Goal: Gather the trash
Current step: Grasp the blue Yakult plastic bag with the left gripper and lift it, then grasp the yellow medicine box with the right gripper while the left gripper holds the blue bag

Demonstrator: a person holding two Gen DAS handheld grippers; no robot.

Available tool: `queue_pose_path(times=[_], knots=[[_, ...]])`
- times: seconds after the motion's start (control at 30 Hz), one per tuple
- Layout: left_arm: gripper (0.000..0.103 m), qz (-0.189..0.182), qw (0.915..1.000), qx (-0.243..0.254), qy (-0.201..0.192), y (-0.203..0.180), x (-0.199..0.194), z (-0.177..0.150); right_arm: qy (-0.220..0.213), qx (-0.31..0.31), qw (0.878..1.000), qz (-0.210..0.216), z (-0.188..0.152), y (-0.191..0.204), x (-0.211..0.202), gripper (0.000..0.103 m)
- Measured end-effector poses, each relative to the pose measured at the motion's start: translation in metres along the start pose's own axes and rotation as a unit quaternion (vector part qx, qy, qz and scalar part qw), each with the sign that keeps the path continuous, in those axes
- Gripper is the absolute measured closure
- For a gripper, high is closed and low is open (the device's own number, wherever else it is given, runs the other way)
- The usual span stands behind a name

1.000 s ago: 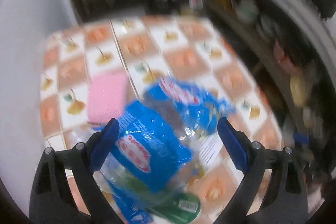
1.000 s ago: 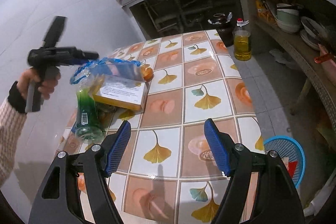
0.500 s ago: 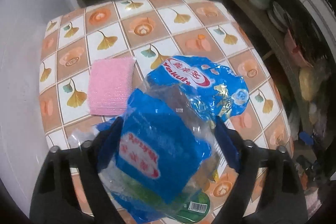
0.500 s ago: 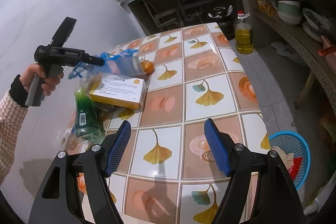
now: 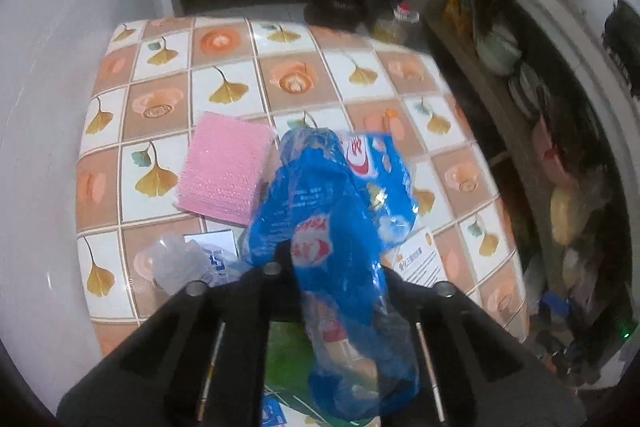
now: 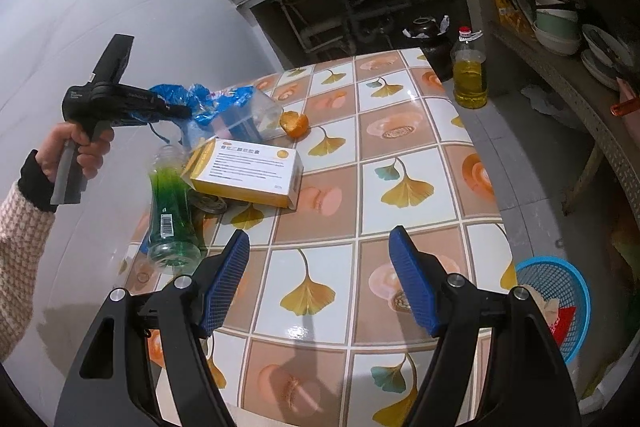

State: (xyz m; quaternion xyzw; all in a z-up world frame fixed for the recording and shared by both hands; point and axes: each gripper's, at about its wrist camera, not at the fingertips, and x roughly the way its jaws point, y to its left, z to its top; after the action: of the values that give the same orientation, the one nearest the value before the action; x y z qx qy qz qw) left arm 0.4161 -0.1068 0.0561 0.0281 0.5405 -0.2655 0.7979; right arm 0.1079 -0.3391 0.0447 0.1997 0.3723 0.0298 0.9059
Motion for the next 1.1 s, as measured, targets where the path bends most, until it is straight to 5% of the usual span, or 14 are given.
queue_pose_path(times=[0.23,0.43,0.63,0.8,1.0,1.1], knots=[[0.103,-0.011,0.996,-0.021,-0.086,0.007,-0.04,-0.012,-0.016,-0.076,0.997,0.014,0.012,0.033,0.004,0.033],[0.103,-0.009,0.9884,-0.037,-0.147,0.009,-0.073,-0.028,-0.035,-0.188,0.981,0.011,0.02,0.08,0.028,0.033],[0.103,-0.014,0.982,-0.049,-0.182,0.011,-0.095,-0.042,-0.043,-0.321,0.945,-0.053,0.006,0.123,0.075,0.033],[0.103,-0.024,0.9814,-0.055,-0.182,0.016,-0.095,-0.046,-0.039,-0.431,0.892,-0.126,-0.015,0.15,0.123,0.033],[0.103,-0.032,0.9822,-0.054,-0.177,0.021,-0.089,-0.045,-0.042,-0.492,0.852,-0.174,-0.024,0.165,0.157,0.033],[0.103,-0.032,0.9828,-0.055,-0.173,0.023,-0.084,-0.045,-0.045,-0.503,0.842,-0.188,-0.027,0.167,0.164,0.046]])
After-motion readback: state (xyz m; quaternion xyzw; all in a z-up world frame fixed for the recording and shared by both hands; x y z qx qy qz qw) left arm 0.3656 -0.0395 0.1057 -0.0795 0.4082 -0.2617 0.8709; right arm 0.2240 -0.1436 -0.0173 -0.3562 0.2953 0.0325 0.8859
